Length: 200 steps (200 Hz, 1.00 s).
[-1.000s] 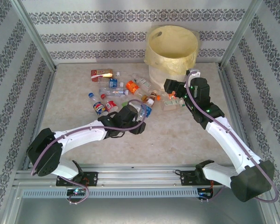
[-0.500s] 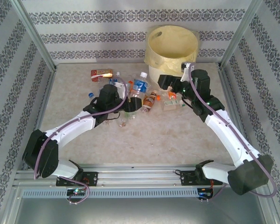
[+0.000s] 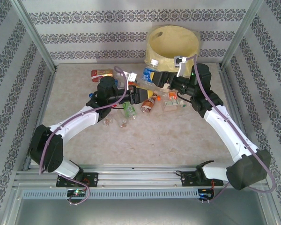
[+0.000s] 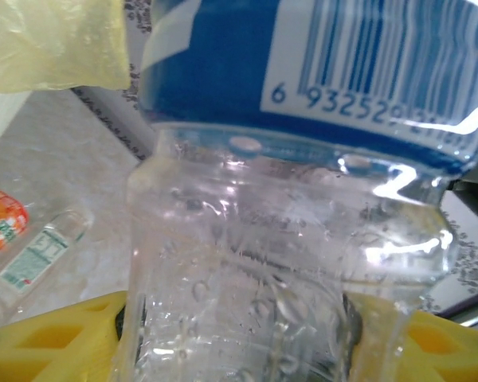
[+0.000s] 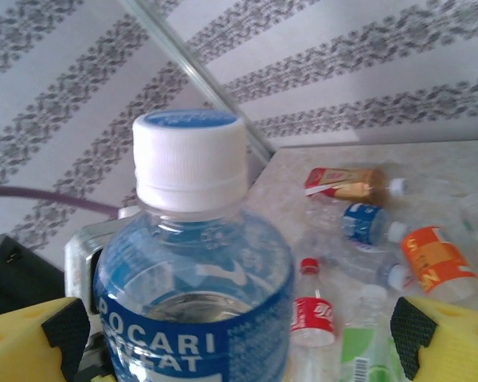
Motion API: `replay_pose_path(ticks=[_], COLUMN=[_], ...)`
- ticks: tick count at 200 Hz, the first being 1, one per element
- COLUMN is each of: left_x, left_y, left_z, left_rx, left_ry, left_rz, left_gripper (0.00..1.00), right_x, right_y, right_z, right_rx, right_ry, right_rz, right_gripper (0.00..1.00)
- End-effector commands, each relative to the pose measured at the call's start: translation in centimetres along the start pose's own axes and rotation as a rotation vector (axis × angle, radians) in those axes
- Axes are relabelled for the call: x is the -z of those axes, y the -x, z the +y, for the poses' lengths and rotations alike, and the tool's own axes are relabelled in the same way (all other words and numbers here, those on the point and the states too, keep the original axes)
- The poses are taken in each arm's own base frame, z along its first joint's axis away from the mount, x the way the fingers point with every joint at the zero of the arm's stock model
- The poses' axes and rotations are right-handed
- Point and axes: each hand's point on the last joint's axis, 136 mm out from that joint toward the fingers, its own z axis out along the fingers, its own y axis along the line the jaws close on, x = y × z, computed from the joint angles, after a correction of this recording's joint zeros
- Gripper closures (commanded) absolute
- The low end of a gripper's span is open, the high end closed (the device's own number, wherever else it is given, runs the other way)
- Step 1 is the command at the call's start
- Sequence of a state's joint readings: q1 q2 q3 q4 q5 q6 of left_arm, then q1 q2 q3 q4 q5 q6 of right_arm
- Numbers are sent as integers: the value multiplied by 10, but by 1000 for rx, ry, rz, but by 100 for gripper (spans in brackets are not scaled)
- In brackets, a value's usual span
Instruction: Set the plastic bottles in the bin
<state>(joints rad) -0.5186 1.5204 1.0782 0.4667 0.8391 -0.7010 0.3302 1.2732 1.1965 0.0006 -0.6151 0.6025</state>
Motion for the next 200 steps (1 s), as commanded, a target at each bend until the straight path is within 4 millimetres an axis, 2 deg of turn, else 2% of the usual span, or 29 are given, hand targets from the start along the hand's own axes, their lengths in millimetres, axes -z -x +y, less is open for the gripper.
replay_pose_path(ticks=[1, 32, 67, 104, 165, 188, 200], left_x=[-4, -9, -13, -15, -18, -19, -20], left_y=[21, 21, 19, 18, 19, 21, 23], left_z=[-29, -31, -25, -21, -17, -15, -12], left_rx=[-52, -44, -35, -21, -5, 9, 22], left_ry=[-137, -179, -178, -177, -176, -159, -142], left_rz=[-35, -27, -18, -15, -23, -26, -29], left_gripper=[41, 42, 42, 42, 42, 36, 27], right_x=[-1, -7, -16, -17, -13, -12, -9], right_y=[5, 6, 9, 9, 8, 11, 16], right_z=[36, 21, 23, 19, 15, 7, 2], right_rx=[45, 43, -6, -17, 5, 7, 4], right_ry=[150, 70, 96, 78, 42, 0, -20], right_rz=[18, 19, 33, 23, 25, 14, 0], right_gripper=[2, 2, 7, 27, 38, 39, 40])
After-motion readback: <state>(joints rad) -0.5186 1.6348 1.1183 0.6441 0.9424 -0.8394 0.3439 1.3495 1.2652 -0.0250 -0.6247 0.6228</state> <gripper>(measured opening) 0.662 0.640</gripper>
